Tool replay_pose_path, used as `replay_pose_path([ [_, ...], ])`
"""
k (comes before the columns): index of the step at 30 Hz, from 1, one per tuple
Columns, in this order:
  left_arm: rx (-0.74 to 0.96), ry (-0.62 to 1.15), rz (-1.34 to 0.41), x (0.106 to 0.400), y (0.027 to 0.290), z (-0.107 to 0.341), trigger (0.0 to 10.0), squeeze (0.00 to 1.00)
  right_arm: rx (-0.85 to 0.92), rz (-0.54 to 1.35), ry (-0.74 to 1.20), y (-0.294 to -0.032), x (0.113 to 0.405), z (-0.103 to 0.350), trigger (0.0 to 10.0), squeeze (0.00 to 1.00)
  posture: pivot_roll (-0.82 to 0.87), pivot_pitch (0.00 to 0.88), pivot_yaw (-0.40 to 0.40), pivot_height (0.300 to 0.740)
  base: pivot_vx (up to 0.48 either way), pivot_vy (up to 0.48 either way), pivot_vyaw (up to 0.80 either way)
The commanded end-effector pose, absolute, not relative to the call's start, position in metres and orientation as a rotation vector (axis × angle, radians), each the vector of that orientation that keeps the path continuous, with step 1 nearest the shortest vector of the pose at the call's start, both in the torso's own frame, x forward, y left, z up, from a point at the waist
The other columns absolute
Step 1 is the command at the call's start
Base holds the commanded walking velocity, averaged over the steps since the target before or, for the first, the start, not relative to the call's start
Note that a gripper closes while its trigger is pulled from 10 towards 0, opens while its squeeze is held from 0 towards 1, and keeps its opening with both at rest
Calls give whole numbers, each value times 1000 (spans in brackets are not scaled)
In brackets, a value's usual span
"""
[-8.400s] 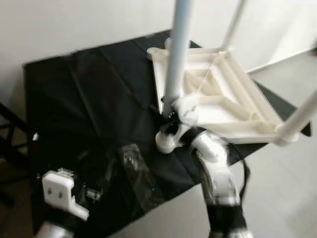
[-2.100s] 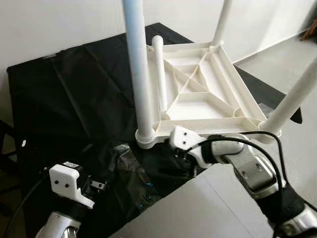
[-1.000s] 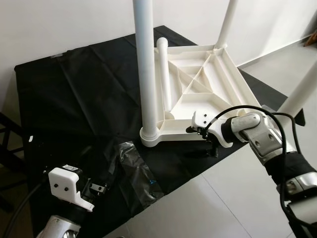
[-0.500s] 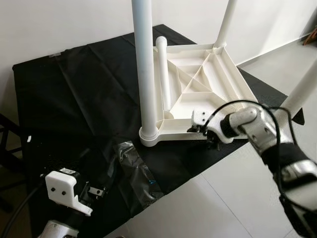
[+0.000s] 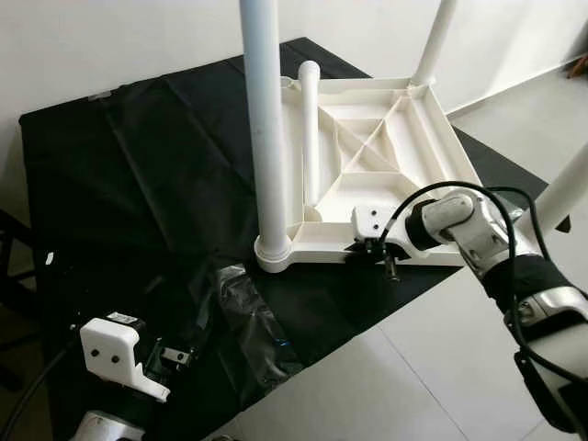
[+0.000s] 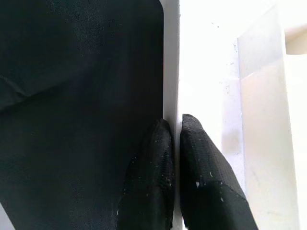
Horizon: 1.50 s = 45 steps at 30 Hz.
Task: Building children table
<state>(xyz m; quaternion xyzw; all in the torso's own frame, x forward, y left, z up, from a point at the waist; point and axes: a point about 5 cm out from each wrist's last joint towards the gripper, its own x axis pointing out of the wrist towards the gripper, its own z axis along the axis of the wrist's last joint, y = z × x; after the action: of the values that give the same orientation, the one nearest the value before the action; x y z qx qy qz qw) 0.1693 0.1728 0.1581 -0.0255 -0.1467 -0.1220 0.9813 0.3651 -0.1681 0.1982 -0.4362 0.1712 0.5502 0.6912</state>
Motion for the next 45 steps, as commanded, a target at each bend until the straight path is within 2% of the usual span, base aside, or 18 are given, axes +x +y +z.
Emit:
replay_pose_path([
  [1, -55, -272, -245, 167, 173, 156, 10000, 0, -1014, 1270, 395, -163, 362, 182, 0, 0, 57, 231, 1, 740, 0, 0, 0],
  [4, -54, -272, -245, 167, 173, 157, 10000, 0, -1068, 1432, 237, -146, 354, 192, 0, 0, 51, 230, 0, 740, 0, 0, 0],
  [6, -53, -272, -245, 167, 173, 156, 10000, 0, -1092, 1458, 202, -144, 353, 197, 0, 0, 52, 230, 1, 740, 0, 0, 0],
  [11, -52, -271, -244, 167, 174, 157, 10000, 0, -1216, 1481, 168, -148, 354, 205, 0, 0, 53, 230, -2, 740, 0, 0, 0],
  [13, -52, -271, -244, 167, 174, 157, 10000, 0, -1216, 1481, 168, -148, 354, 205, 0, 0, 53, 230, -2, 740, 0, 0, 0],
  [17, -51, -270, -242, 167, 174, 158, 10000, 0, -1352, 1469, 183, -161, 358, 214, 0, 0, 67, 232, 4, 740, 0, 0, 0],
  [21, -50, -269, -240, 167, 174, 158, 10000, 0, -1408, 1474, 205, -170, 357, 217, 0, 0, 63, 233, 0, 740, 0, 0, 0],
  [30, -52, -269, -239, 168, 175, 158, 10000, 0, -1343, 1584, 122, -164, 349, 216, 0, 0, 63, 231, 3, 740, 0, 0, 0],
  [38, -49, -268, -238, 168, 175, 158, 10000, 0, -1403, 1538, 45, -158, 354, 223, 0, 0, 65, 232, 3, 740, 0, 0, 0],
  [40, -48, -268, -237, 168, 176, 158, 10000, 0, -1412, 1542, -46, -147, 355, 228, 0, 0, 66, 231, 6, 740, 0, 0, 0],
  [45, -47, -267, -237, 168, 176, 158, 10000, 0, -1450, 1529, -81, -141, 356, 231, 0, 0, 70, 231, 4, 740, 0, 0, 0],
])
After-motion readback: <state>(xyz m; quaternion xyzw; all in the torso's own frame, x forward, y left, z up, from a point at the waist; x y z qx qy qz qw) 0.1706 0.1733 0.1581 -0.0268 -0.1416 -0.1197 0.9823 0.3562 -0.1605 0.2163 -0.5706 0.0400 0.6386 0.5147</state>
